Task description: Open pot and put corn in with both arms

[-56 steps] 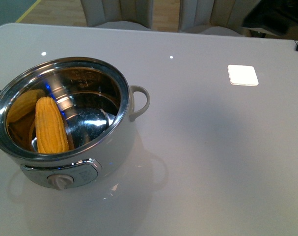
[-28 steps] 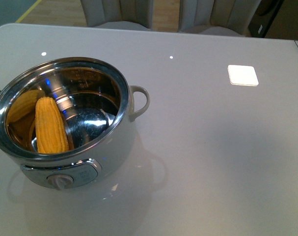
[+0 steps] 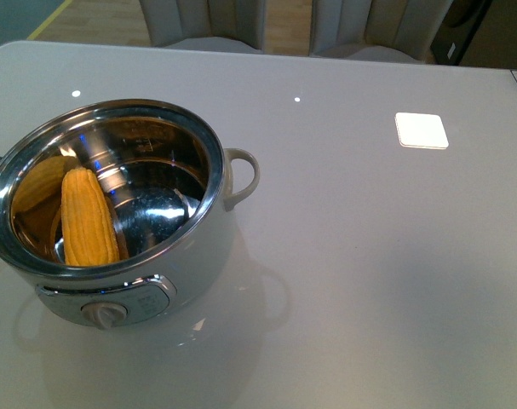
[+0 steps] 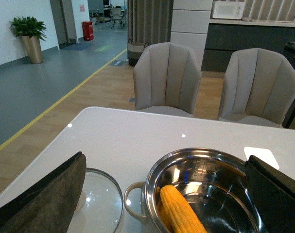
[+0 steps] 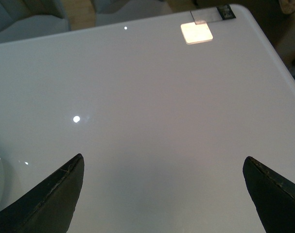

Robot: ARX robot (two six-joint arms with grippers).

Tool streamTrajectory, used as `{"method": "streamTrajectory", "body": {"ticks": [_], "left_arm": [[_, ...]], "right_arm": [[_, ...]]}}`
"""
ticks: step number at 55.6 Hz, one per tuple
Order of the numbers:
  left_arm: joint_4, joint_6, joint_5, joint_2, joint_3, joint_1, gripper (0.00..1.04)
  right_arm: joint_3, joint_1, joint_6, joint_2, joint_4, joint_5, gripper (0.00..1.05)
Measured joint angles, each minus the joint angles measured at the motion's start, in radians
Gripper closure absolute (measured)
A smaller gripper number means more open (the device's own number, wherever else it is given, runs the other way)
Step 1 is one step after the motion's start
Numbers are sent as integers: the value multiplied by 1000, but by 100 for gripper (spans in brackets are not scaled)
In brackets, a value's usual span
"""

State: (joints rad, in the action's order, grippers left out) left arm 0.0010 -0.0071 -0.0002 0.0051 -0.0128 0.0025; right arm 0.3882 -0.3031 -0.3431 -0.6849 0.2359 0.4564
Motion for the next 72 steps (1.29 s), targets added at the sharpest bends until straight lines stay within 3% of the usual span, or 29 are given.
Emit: {"method": "streamTrajectory", "body": {"ticks": [27,31,37,45,51,55,61,72], "left_arm": [[0,0,0,0,0,0,7],[0,0,0,0,0,0,7],[0,0,0,0,0,0,7],[0,0,0,0,0,0,7],[0,0,0,0,0,0,7],[0,0,0,0,0,0,7],[0,0,0,0,0,0,7],[0,0,0,0,0,0,7]], "right_arm": [[-8,0,2,8,-20,-12,10],[-141,43,130,74,-346,-171,23],[-244,92,255,144,-599,-256,41],[-296,156,318,225,-592,-317,74],[-314,182,327,265,-572,-342,91],[-321,244,336,297,-551,-431,103],[-335,296,337,338,-526,-447,103],[-365,299,338,421,-496,-454,103]]}}
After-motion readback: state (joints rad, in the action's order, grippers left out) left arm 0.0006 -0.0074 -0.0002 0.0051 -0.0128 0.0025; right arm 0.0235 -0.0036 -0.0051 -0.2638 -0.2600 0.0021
